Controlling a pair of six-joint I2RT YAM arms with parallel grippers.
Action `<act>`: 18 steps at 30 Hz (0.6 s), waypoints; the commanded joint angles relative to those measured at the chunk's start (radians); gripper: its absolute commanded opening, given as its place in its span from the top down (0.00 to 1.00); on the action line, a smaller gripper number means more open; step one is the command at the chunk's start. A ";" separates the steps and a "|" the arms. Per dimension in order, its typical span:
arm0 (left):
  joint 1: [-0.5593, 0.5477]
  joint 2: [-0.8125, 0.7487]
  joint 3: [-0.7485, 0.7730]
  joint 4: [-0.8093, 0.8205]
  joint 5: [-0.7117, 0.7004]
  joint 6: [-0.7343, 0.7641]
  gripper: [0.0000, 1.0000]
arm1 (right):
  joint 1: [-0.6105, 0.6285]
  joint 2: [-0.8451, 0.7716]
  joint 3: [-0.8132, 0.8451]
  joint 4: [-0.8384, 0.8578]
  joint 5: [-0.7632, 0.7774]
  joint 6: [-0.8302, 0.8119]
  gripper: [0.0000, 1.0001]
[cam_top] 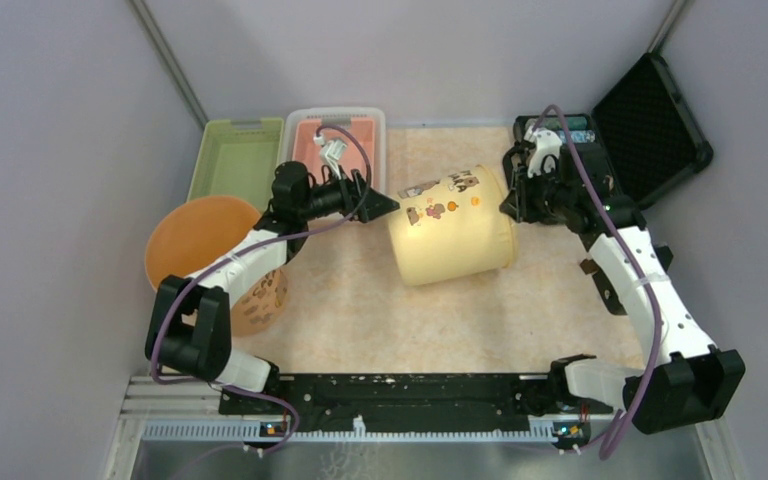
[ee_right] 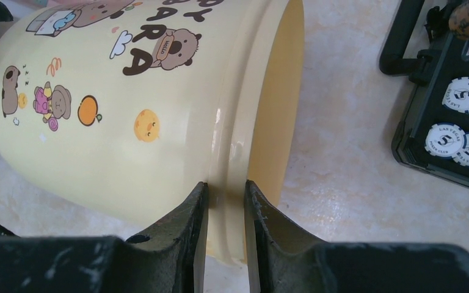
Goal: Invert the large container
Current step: Turn the container upside down at the center of the board.
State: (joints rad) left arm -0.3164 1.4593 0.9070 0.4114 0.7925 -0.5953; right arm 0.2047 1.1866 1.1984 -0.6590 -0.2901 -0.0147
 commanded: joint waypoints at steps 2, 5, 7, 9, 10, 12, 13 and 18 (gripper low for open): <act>0.038 -0.070 0.040 0.006 0.005 0.018 0.06 | -0.027 0.030 0.052 0.024 -0.110 0.058 0.85; 0.056 -0.080 0.031 0.008 0.008 0.012 0.06 | -0.082 0.041 0.052 0.024 -0.194 0.088 0.86; 0.062 -0.083 0.027 0.012 0.009 0.008 0.06 | -0.107 0.051 0.051 0.021 -0.240 0.102 0.86; 0.065 -0.085 0.023 0.019 0.010 0.004 0.06 | -0.128 0.060 0.049 0.017 -0.269 0.109 0.87; 0.066 -0.086 0.022 0.021 0.011 0.004 0.06 | -0.138 0.062 0.046 0.016 -0.282 0.113 0.88; 0.068 -0.089 0.021 0.021 0.011 0.004 0.06 | -0.165 0.066 0.045 0.014 -0.312 0.120 0.88; 0.069 -0.091 0.020 0.022 0.010 0.005 0.06 | -0.178 0.067 0.044 0.008 -0.325 0.121 0.89; 0.073 -0.093 0.014 0.024 0.008 0.007 0.05 | -0.237 0.080 0.021 -0.013 -0.367 0.115 0.90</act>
State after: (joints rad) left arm -0.2516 1.4082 0.9089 0.3962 0.7933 -0.5930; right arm 0.0120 1.2549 1.2064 -0.6624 -0.5903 0.0803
